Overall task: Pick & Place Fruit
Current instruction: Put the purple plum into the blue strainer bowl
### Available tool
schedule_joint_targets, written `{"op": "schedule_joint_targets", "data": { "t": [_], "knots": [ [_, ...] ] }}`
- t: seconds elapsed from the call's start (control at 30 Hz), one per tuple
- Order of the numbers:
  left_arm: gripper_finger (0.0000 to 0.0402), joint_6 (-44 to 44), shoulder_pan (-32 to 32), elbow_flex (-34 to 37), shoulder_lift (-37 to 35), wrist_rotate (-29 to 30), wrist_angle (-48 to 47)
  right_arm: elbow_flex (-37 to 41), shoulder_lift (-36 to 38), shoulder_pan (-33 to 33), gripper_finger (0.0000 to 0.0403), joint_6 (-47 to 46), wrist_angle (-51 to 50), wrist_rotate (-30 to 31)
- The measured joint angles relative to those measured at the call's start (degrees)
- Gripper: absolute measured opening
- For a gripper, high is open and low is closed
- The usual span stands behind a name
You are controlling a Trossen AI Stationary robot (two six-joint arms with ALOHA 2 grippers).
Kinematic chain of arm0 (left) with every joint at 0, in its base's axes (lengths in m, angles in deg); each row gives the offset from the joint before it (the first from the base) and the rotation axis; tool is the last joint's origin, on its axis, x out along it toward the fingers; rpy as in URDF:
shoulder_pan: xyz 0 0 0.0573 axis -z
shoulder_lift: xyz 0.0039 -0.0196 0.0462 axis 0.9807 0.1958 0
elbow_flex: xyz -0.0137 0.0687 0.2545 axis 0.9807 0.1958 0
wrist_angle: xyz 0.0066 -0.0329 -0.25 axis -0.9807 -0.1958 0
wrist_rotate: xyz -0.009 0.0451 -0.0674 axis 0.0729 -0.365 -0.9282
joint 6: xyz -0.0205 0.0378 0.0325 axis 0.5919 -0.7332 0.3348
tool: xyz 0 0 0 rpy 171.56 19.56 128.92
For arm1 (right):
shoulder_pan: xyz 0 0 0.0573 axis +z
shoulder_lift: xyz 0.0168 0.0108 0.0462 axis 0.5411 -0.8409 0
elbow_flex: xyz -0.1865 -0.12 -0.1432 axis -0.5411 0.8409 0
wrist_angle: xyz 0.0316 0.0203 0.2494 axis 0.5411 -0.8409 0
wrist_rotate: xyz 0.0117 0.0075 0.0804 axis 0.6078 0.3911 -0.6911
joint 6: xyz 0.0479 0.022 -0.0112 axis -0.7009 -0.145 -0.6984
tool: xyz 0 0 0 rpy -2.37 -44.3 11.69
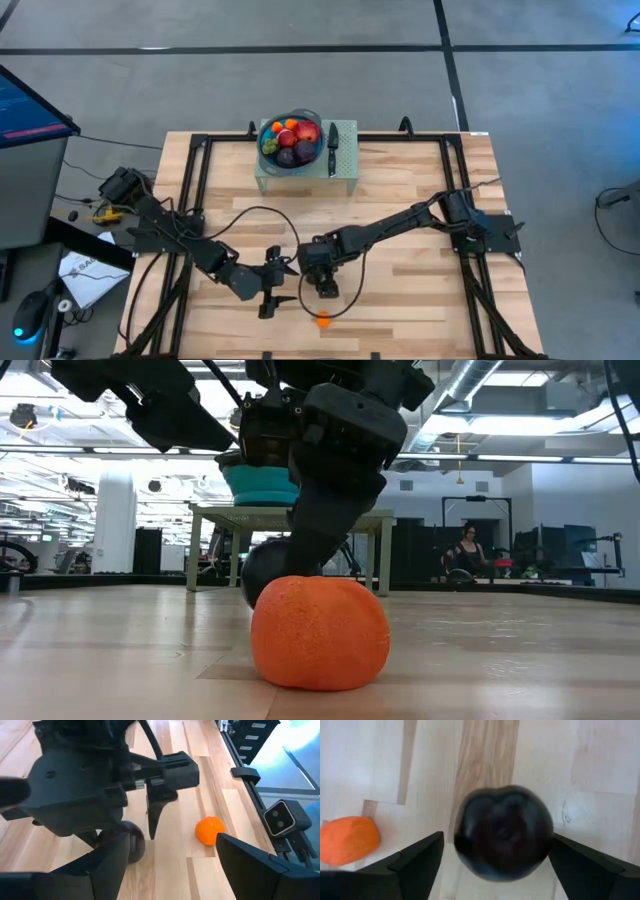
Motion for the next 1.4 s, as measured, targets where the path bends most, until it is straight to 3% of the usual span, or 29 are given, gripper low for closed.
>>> {"op": "schedule_joint_targets", "data": {
  "t": [0.1, 0.27, 0.47, 0.67, 0.83, 1.0, 1.23, 1.4],
  "knots": [
    [0.0289, 0.0, 0.0, 0.0, 0.0, 0.7, 0.0, 0.8, 0.8, 0.5, 0.0349, 0.0, -0.5, 2.4],
    [0.0289, 0.9, 0.0, 0.0, 0.0, 1.2, 0.0, 5.5, 6.4, 3.3, 0.0344, -0.4, -1.0, 11.5],
    [0.0289, 8.0, -0.2, 0.0, 0.0, 4.4, -0.1, 20.3, 18.9, 7.1, 0.032, -7.6, 4.1, 22.3],
    [0.0289, 7.6, -0.3, 0.0, 4.0, 6.0, 1.4, 38.1, 30.4, 10.9, 0.0312, -21.6, 22.2, 29.8],
    [0.0306, 4.8, -2.0, 0.0, 9.0, 4.7, 9.9, 47.8, 33.6, 13.4, 0.0312, -27.9, 38.9, 34.9],
    [0.0334, 6.8, -4.2, -0.1, 13.4, 3.7, 13.5, 50.2, 33.0, 14.3, 0.0312, -28.5, 47.0, 38.0],
    [0.0344, 10.2, -5.6, -3.3, 19.9, 5.4, 14.6, 50.3, 31.6, 13.9, 0.0312, -26.7, 48.6, 37.8],
    [0.0336, 10.0, -5.4, -4.7, 22.1, 10.6, 14.3, 50.2, 31.2, 13.9, 0.0312, -26.5, 48.9, 37.7]
  ]
}}
